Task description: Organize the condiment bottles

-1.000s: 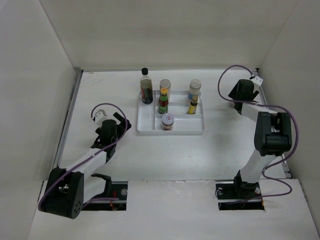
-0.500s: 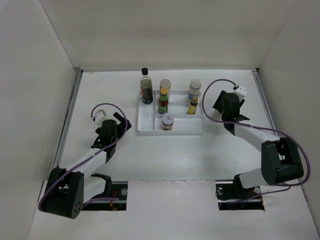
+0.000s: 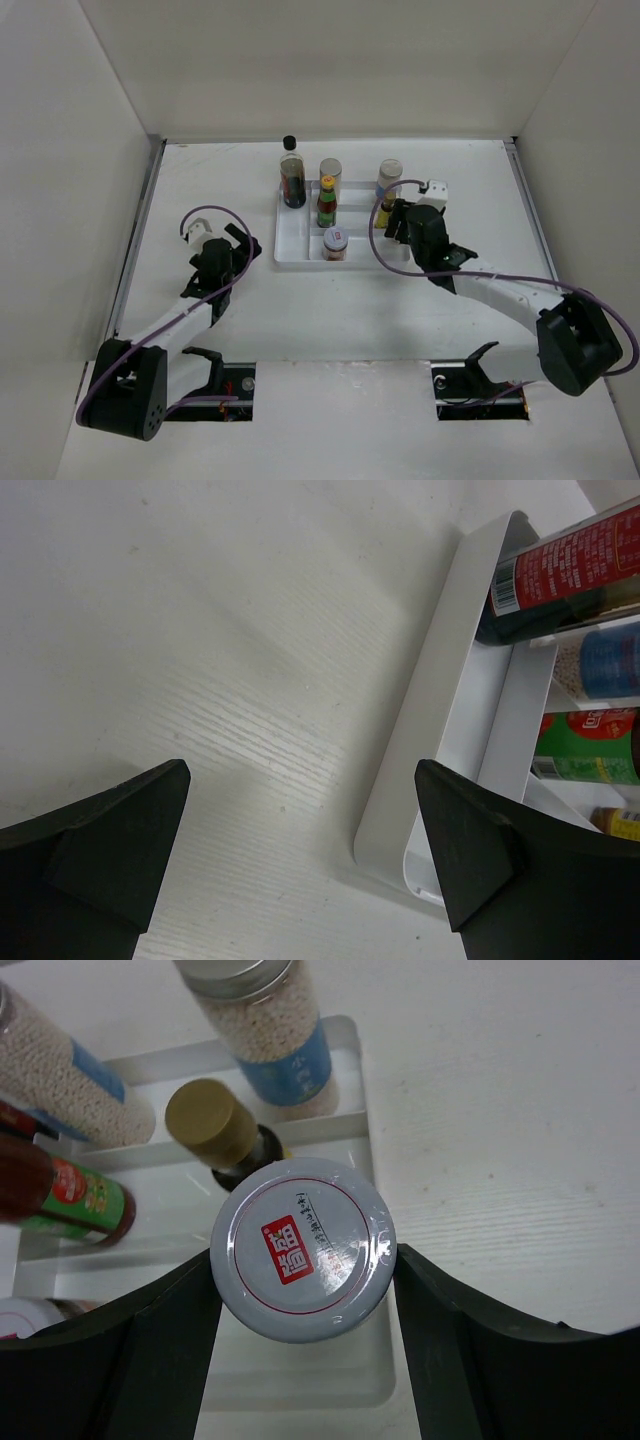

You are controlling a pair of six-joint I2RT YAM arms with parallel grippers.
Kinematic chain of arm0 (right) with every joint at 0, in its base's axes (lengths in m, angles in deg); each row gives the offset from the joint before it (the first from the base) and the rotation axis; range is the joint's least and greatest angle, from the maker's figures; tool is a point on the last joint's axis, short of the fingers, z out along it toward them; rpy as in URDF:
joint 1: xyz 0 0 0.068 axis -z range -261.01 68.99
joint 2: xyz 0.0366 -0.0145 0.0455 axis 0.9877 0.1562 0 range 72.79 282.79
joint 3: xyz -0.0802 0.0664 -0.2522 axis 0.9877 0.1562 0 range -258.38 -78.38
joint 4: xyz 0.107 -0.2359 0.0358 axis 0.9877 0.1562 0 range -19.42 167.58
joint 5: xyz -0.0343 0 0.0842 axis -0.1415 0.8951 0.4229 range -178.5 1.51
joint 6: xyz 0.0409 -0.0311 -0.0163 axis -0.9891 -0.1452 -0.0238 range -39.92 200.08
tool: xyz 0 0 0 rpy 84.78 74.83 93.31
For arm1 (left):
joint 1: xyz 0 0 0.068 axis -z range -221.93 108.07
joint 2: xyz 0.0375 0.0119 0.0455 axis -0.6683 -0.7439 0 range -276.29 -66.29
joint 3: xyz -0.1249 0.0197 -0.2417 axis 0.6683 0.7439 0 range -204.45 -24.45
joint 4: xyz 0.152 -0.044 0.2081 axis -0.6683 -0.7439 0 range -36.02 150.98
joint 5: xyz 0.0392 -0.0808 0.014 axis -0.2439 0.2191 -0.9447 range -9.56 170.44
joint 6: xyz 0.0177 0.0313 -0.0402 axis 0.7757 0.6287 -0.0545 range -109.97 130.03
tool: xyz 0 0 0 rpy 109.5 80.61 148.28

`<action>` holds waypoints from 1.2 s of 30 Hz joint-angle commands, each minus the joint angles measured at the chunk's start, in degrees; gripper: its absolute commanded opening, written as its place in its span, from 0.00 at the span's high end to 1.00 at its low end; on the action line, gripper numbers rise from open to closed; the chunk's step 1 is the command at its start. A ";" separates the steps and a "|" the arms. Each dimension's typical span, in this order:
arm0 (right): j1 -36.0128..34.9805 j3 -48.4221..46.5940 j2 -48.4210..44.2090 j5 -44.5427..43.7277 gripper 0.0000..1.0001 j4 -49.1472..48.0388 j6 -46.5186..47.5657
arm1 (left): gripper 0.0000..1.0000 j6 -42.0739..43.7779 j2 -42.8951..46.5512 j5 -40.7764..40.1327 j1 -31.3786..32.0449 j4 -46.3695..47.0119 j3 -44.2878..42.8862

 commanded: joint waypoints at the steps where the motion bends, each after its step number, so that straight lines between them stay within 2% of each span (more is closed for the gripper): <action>1: -2.36 -1.60 -0.35 -1.77 0.49 -4.39 -0.79 | 0.00 -0.13 2.05 0.32 -0.93 2.01 -0.35; 10: -5.97 1.31 3.87 -0.19 0.48 -5.97 -3.69 | 0.00 -0.22 2.23 1.47 -1.55 2.62 -0.08; 13: -6.15 1.66 5.19 -0.45 0.45 -7.28 -3.79 | 0.00 -0.22 1.88 1.55 -1.81 2.62 -0.08; 15: -6.15 1.66 5.55 -0.54 0.36 -7.64 -3.43 | 0.00 -0.22 2.23 1.90 -1.81 2.45 -0.08; 19: -6.50 2.19 2.13 -0.54 0.12 -7.90 -3.08 | 0.00 -0.04 3.46 1.73 -1.90 3.15 0.44; 20: -6.50 2.27 0.73 -0.54 0.00 -7.90 -2.56 | 0.00 -0.04 3.55 1.82 -1.99 3.15 0.53; 24: -5.63 4.20 -4.81 -1.94 0.00 -10.35 -1.76 | 0.00 -0.13 3.46 2.52 -2.25 2.71 0.09; 30: -0.71 15.61 -16.49 -10.54 0.00 -22.92 -4.13 | 0.00 -0.22 2.93 2.43 -2.34 1.92 -1.14; 33: 2.98 20.81 -22.12 -13.11 0.00 -23.90 -10.00 | 0.00 -0.22 3.02 2.43 -2.25 1.22 -2.19; 36: 5.45 24.24 -23.11 -11.97 0.00 -22.76 -18.00 | 0.00 -0.39 2.15 1.91 -1.29 -1.24 -4.47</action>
